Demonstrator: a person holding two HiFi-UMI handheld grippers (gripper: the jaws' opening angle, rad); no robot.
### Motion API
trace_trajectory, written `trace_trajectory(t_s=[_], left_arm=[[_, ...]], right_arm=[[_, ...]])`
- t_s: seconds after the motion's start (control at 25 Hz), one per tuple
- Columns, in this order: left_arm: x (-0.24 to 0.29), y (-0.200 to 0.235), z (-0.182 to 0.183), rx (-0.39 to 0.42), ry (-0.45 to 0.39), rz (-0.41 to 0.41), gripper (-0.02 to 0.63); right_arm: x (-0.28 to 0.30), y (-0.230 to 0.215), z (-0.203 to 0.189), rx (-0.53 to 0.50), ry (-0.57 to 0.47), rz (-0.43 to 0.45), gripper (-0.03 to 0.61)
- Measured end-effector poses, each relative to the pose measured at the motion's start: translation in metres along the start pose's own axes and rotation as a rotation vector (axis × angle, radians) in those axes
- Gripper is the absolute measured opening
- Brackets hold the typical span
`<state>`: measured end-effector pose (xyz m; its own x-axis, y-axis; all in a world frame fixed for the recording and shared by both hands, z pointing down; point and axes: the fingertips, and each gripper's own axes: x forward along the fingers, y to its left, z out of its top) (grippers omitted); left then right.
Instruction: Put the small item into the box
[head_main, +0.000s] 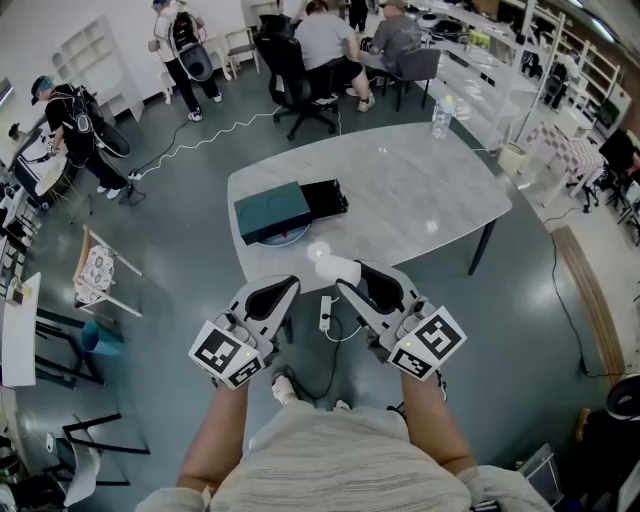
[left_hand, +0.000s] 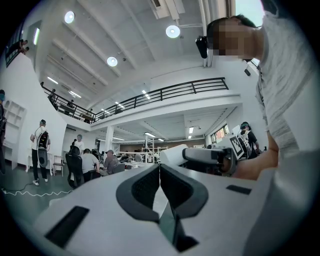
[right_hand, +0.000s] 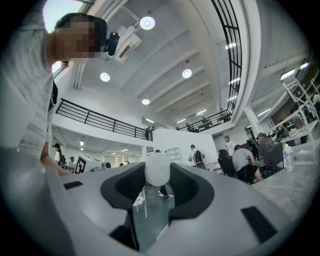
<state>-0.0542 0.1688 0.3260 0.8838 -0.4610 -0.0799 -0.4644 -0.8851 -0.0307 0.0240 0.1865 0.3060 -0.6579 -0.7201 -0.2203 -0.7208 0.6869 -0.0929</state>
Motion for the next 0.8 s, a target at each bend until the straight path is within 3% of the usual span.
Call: trace_trajectory(t_s=[0.8], left_arm=[[0.022,-0.012,-0.003,-0.008,-0.018,-0.035,0.021]], right_arm=[[-0.027,-0.015,0.006,-0.015,0.026,-0.052,0.167]])
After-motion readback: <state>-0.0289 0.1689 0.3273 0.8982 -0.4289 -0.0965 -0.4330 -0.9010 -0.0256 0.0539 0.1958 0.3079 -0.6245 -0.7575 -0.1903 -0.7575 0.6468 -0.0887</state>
